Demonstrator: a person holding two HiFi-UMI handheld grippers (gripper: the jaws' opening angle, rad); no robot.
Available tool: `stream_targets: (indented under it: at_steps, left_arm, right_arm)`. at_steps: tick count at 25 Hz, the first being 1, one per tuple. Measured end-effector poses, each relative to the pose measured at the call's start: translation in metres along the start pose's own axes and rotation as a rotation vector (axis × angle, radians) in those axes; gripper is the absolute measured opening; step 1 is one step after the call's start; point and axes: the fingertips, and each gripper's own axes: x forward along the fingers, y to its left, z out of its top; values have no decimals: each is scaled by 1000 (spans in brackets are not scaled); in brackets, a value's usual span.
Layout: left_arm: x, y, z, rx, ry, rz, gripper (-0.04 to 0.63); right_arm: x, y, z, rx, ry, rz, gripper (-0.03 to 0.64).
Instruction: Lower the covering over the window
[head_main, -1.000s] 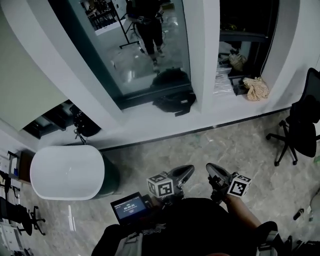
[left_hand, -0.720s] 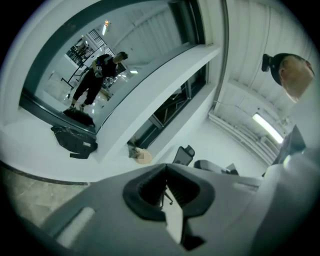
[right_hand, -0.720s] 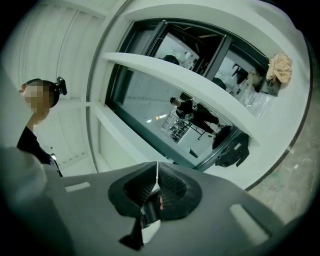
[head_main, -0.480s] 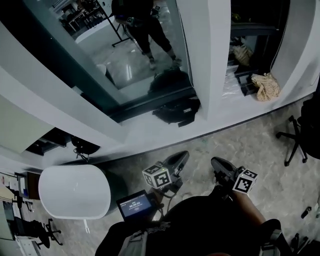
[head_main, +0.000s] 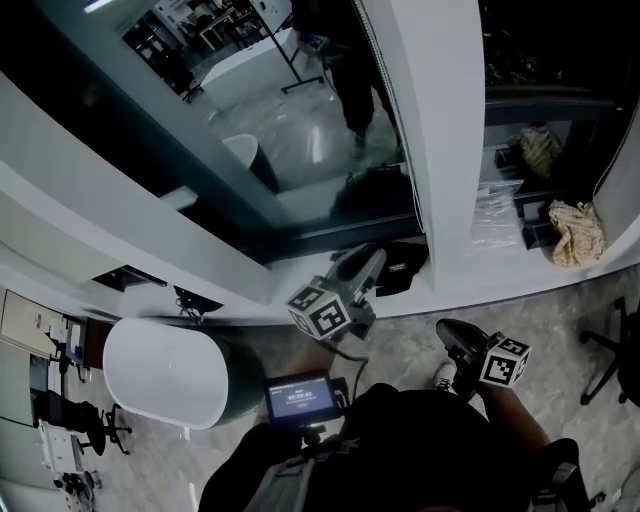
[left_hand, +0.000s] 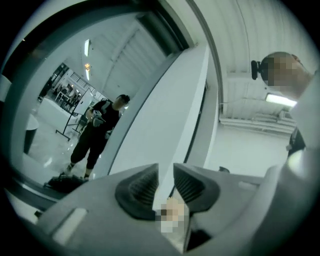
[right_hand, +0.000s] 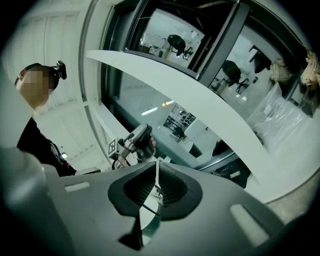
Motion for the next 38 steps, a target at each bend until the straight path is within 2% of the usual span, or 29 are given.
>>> stream_targets:
  at_steps: [5,8,11,14,15,16,17,18,19,20,21,23,27,30,32,34,36,37,38]
  left_arm:
    - [66,5,57,82,-94,-47,131]
    - [110,7,97,131,-165,-84,182]
    - [139,-11,144,149,-236,-177,202]
    - [153,-22,173,166,-260,-289,203]
    - [156,-21,176,139,-259,-329,237]
    - [158,-21,176,84,-255,-386,239]
    - [160,-24,176,15,-247,-463,218]
    - [161,-28,176,-41,-239,-539,166]
    - [162,-32,177,-67,-232,-591,118]
    - [162,-33,178,-67,-227,-609,116]
    - [163,-32,178,-53,-223,-600,38]
    - [164,-30,173,-2,-200,-563,14]
    - [157,-25,126,154,-85,-504,12]
    - [135,4,58,167,33,-443,12]
    - [108,30,-22,168,207,-373,12]
    - [62,52,-134,190,489,-316,12]
    - [0,61,-243,186,778,-298,14]
    - [-28,61,-281,167,866,-296,14]
    - [-50,62,-305,148,909,-289,15]
  right_arm:
    - [-9,-24,27,-16,0,-4,21]
    - [-23,-36,45,-22,-43,-62,21]
    - [-39,-44,55,-12,-128,-139,21]
    - [-45,-51,63,0,-210,-197,12]
    - [-46,-54,63,5,-225,-211,12]
    - [-46,-56,62,14,-235,-222,12]
    - [-45,-58,61,25,-245,-227,12]
    - [-42,-57,59,36,-254,-227,8]
    - [-37,-56,58,42,-261,-227,6]
    - [-33,-56,56,42,-263,-230,6]
    - [-30,-56,53,40,-262,-237,6]
    - [-26,-55,52,35,-265,-256,4]
    - [-15,-47,59,-2,-282,-280,2]
    - [-5,-40,66,-47,-272,-289,0]
    - [4,-32,80,-94,-273,-279,0]
    - [17,-16,104,-173,-278,-252,2]
    - [33,10,133,-276,-284,-205,12]
    - [43,28,149,-332,-290,-170,17]
    - [53,50,167,-389,-299,-126,23]
